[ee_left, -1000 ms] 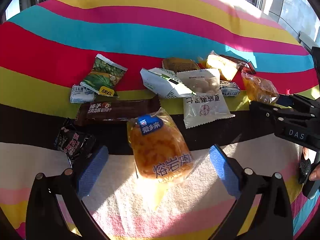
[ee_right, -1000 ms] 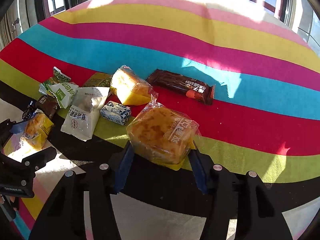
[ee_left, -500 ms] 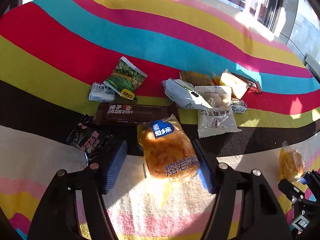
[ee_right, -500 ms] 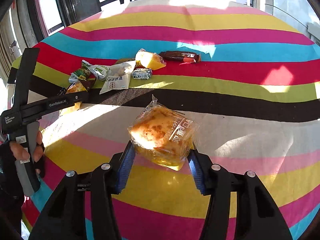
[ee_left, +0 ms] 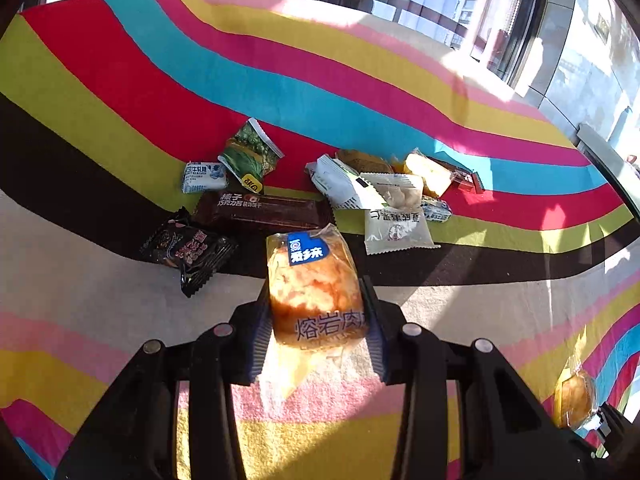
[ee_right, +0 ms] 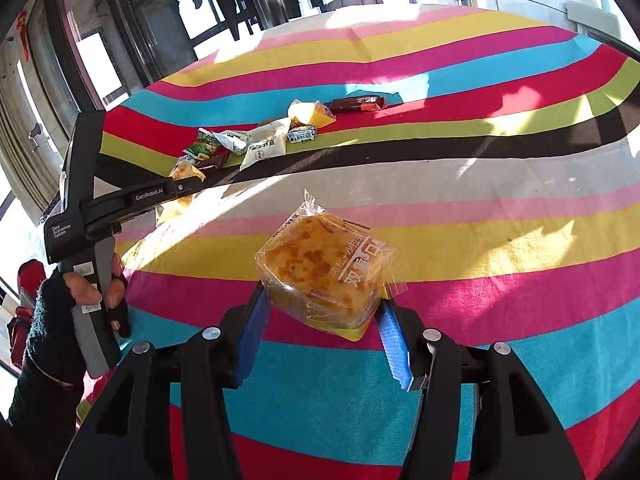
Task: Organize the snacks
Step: 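Lift both bread bags and carry them toward the white box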
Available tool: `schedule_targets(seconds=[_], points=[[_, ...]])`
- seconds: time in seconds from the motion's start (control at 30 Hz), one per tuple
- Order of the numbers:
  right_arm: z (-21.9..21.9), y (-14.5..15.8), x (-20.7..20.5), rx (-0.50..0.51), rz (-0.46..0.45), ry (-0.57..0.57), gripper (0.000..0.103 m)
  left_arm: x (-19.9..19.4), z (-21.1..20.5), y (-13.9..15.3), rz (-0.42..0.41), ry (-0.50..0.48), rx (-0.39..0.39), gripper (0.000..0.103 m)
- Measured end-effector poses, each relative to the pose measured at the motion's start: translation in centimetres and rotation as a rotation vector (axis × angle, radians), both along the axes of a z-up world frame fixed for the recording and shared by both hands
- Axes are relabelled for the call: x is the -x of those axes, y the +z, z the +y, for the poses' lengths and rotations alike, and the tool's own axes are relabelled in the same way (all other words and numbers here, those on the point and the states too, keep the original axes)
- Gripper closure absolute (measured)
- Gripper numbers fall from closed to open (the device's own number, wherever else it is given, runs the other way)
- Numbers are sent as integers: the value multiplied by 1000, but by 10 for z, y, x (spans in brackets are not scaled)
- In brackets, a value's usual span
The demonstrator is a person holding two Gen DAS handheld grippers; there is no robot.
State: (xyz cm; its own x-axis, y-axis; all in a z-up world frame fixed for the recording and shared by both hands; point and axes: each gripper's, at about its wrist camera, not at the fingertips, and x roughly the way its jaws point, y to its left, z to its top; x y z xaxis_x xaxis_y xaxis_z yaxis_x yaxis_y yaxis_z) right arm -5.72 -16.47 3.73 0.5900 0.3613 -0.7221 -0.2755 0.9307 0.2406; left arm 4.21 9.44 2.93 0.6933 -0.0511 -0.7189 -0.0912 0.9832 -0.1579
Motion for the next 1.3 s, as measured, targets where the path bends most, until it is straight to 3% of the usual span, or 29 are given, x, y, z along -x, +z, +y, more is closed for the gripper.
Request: schedule_targets(seconds=[0.13,0.3,0.83,1.3], points=[[-1,0,13,20,-5,-7,51,49,-34,5,-23,-56,-110,62],[3,1,31,59,-19,0,51,90,-57,4,-10,-100,-158,62],[-3,-9,101,114,-29,16,51,162,-73,-1,-24,-160,-169,62],[-27,36,168,203,-160,-16,51,220,-93,19,-109,-219,-196,62]])
